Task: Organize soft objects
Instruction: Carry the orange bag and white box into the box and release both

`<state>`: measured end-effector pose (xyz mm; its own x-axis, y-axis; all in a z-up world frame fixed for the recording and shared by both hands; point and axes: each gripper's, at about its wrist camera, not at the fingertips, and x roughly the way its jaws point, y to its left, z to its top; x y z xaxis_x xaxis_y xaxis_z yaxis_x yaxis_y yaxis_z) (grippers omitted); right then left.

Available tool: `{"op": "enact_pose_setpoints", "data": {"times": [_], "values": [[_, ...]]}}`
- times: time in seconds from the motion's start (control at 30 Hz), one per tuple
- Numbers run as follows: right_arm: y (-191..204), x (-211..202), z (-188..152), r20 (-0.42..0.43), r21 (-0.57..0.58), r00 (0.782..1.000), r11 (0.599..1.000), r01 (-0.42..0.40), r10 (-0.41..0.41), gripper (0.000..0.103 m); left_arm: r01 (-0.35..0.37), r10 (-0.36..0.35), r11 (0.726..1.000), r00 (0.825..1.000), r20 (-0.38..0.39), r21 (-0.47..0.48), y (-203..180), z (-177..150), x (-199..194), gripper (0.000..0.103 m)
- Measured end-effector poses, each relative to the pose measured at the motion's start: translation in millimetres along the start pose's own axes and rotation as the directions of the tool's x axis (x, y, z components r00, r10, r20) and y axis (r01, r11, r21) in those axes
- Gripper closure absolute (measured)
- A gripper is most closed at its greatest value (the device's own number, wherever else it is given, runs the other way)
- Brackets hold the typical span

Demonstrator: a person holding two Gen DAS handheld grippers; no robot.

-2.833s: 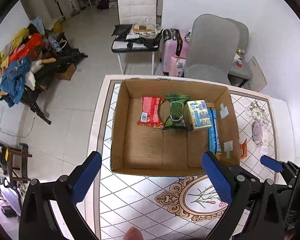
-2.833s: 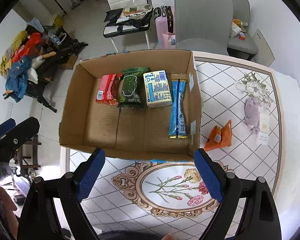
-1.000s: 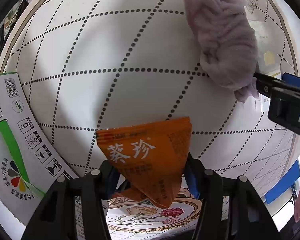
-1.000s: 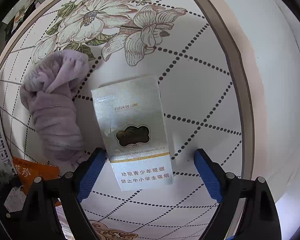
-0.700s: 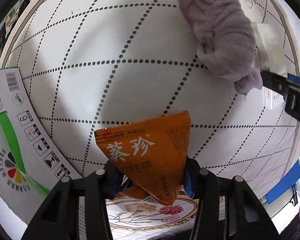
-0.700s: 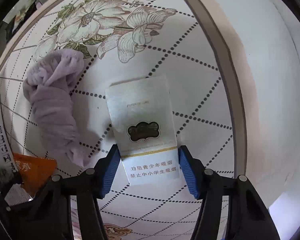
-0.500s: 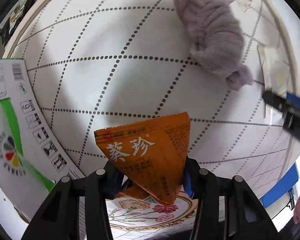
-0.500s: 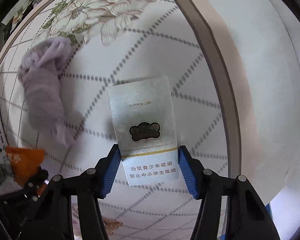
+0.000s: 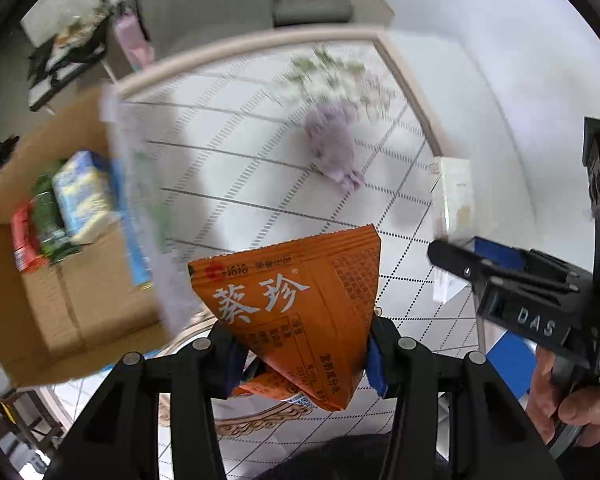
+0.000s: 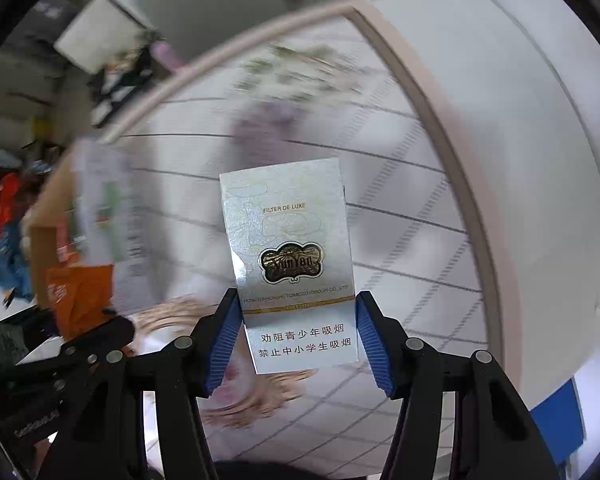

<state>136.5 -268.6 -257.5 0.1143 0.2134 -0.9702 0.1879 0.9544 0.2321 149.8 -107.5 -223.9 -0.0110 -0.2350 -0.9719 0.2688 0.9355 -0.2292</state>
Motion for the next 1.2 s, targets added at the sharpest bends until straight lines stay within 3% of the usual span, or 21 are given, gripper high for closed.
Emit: {"op": "enact_pose_setpoints", "data": {"times": [0.17,0.33,0.63,0.77,0.93,1.2], "values": [[92,-41,-11,0.026,-0.145,0.996,0.986,-0.086,0.091,0.043,-0.005,0.011,0.998,0.995,0.102,-0.057,67,-15,-67,0.058],[194,-48,-31,0.019,-0.286,0.992,0.951,-0.114,0.125,0.043,-0.066,0.091,0.988,0.979,0.182,-0.141,140,-37,-116,0.058],[320,-4,-45,-0.037,-0.408,0.996,0.909,-0.085,0.077,0.043,-0.128,0.183,0.940,0.971,0.152,-0.317,260,-58,-113,0.058],[343,22,-46,-0.061,-0.417,0.997,0.907,-0.064,0.043,0.043,-0.116,0.168,0.926,0.978,0.120,-0.358,290,-60,-94,0.058],[358,67,-42,-0.106,-0.402,0.994,0.915,-0.040,-0.003,0.043,-0.068,0.096,0.913,0.994,0.049,-0.402,319,-62,-59,0.058],[349,124,-33,-0.165,-0.368,0.985,0.930,-0.022,-0.042,0.043,-0.024,0.000,0.899,0.998,-0.055,-0.436,347,-62,-4,0.058]]}}
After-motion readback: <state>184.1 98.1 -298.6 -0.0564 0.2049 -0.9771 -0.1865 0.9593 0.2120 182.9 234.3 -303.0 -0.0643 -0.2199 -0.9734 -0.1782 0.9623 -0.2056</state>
